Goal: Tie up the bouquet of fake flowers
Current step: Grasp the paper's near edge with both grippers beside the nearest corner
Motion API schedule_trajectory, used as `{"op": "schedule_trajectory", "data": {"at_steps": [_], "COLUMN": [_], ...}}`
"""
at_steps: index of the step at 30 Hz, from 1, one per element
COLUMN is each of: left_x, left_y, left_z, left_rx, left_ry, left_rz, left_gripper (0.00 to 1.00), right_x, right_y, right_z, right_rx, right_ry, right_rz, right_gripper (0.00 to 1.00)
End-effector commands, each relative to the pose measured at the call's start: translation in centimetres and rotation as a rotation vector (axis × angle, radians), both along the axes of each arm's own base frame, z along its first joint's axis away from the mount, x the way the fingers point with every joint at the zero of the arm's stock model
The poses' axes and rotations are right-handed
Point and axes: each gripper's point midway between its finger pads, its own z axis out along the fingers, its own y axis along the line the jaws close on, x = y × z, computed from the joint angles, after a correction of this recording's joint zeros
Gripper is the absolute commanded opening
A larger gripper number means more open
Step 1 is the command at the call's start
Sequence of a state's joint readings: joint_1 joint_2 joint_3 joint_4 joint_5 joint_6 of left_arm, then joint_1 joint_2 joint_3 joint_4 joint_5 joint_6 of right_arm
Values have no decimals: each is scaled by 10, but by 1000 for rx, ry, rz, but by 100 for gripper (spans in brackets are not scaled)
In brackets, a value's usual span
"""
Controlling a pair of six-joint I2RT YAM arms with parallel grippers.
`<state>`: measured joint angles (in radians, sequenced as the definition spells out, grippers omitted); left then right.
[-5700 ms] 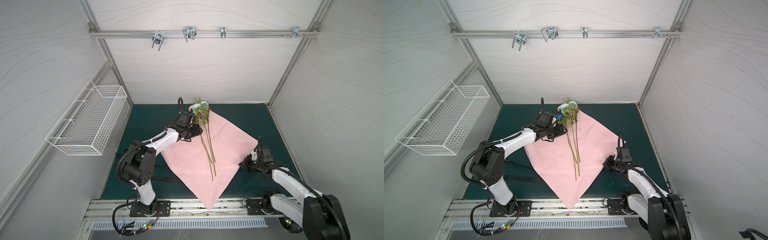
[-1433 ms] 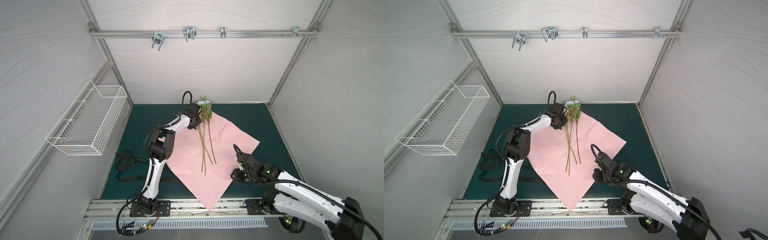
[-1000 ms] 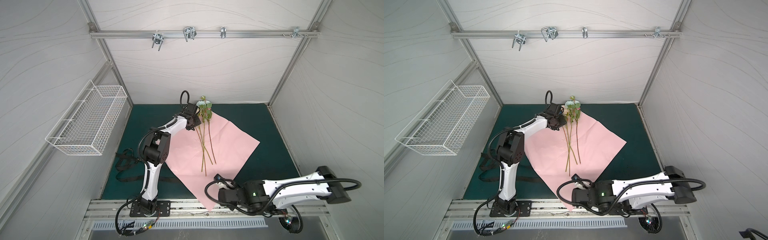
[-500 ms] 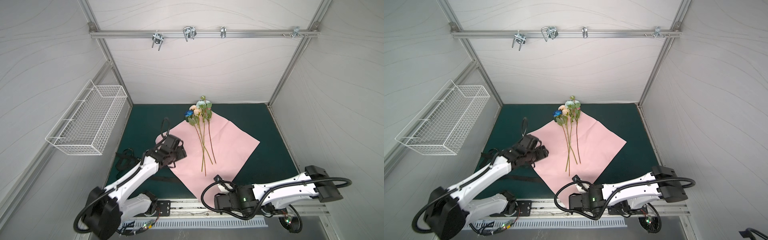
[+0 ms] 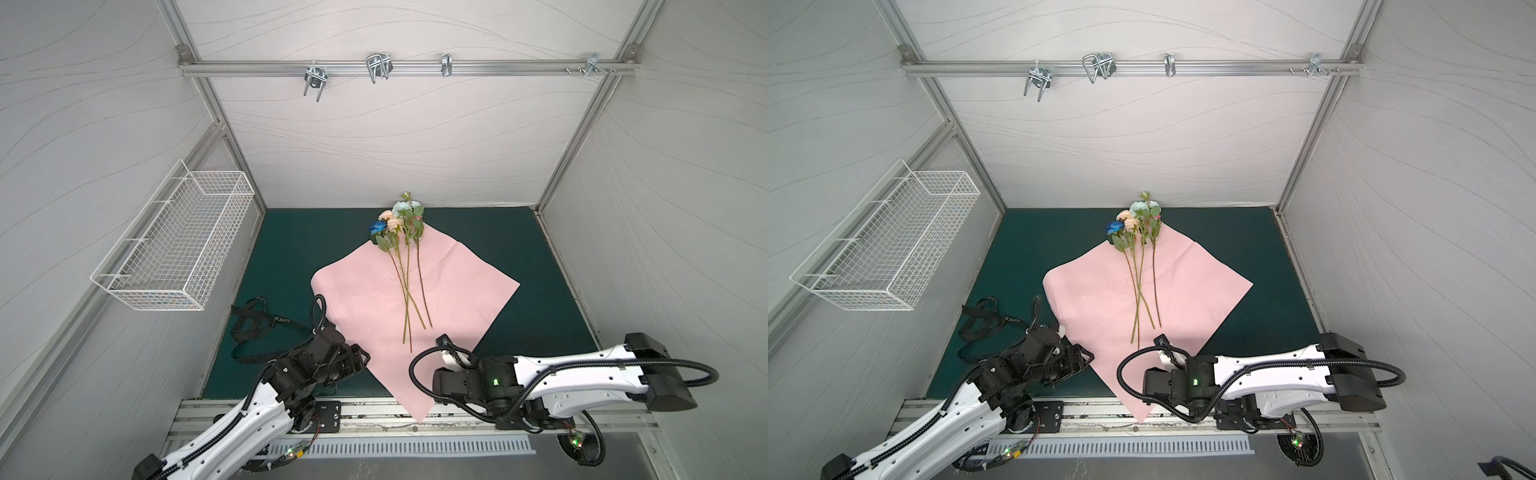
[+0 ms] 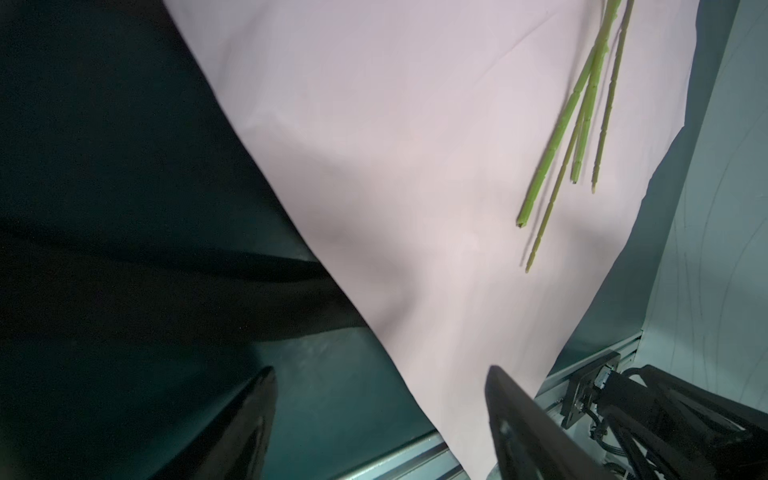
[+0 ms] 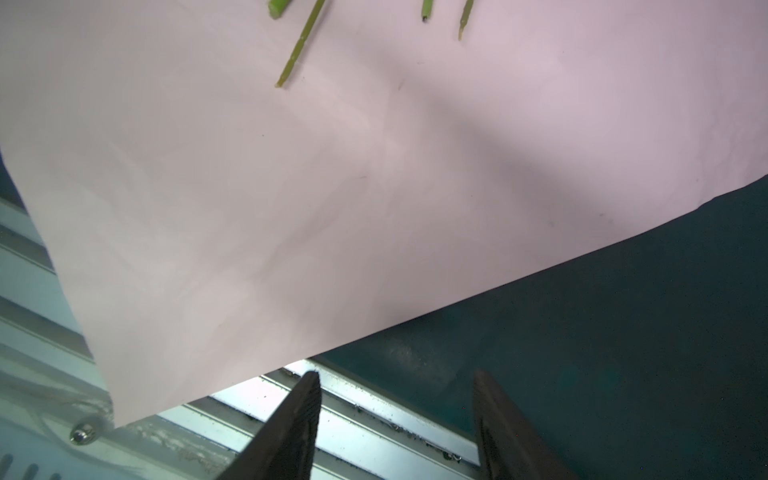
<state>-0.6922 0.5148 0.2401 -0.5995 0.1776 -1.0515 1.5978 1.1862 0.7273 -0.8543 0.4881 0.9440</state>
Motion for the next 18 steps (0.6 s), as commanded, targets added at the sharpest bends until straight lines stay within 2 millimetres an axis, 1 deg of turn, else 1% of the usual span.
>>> {"op": "schedule_trajectory", "data": {"at_steps": [1, 5, 10, 13, 16, 18], "left_x": [0, -6, -10, -11, -9, -8], "left_y": [-22, -40, -63, -73, -81, -84], "left_z": [12, 10, 12, 10, 13, 14], "left_rx": [-94, -141, -192, -218, -261, -270], "left_ry": [-3, 27, 37, 43, 18, -7], "left_rz": [-55, -143, -251, -285, -318, -333], "left_gripper": [78, 78, 78, 80, 81, 83], "right_x": [4, 7, 10, 12, 14, 15], "right_y": [-2, -6, -9, -12, -13, -14], "right_z": [8, 9, 12, 14, 15, 16], "right_rx": [26, 31, 39, 37, 34, 37], "right_ry": [-13, -18, -25, -29, -32, -35], "right_rz": [-40, -54, -62, -65, -67, -70], "right_gripper": [61, 62, 62, 62, 62, 62]}}
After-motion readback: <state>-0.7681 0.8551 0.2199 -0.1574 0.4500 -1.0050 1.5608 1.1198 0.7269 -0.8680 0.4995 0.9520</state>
